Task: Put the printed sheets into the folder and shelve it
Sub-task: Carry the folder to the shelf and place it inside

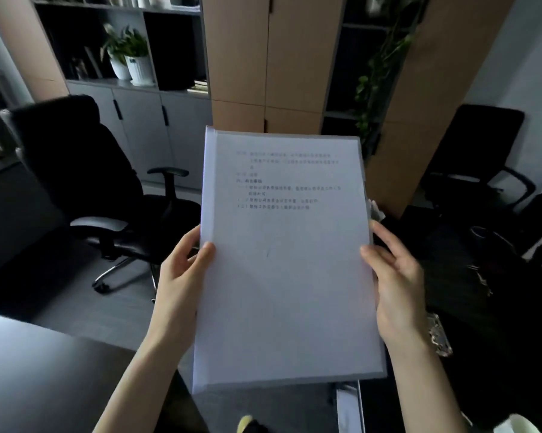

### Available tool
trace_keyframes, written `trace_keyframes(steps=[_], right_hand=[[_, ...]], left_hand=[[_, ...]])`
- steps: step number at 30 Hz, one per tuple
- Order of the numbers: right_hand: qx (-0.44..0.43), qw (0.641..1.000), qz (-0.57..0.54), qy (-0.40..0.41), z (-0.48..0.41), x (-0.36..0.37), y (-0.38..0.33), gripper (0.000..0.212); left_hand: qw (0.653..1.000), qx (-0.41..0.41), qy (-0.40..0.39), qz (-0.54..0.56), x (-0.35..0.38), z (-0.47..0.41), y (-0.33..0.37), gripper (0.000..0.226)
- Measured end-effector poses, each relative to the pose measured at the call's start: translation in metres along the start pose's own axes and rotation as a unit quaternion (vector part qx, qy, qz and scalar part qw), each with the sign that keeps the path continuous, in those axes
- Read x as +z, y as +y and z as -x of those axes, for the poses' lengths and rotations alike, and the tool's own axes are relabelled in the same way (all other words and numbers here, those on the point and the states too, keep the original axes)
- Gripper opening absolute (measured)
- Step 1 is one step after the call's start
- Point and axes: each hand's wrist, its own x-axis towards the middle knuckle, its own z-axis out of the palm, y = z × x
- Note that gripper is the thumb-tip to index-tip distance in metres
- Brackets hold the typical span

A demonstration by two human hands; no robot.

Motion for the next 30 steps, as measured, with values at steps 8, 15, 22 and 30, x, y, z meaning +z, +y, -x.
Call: trace_keyframes(steps=[8,15,22,30], right_hand=[[0.006,1.000,-0.016,-0.017,-0.194,0.113,0.034,0.036],[0.018,0.998,-0.031,-0.057,-0.354,0.215,0.084,0.040],[0.030,0.990,-0.050,-0.127,-0.554,0.324,0.139,0.039],[0.041,0.982,-0.054,-0.175,-0.747,0.446,0.186,0.039]], left_hand=[[1.000,0.008,0.017,-0.008,0.004,-0.215,-0.001,0.023],[0.998,0.019,0.065,-0.007,-0.001,-0.393,-0.031,0.028],[0.990,0.036,0.133,0.007,0.002,-0.597,-0.061,0.026],[0.980,0.046,0.195,0.011,-0.003,-0.806,-0.077,0.023]])
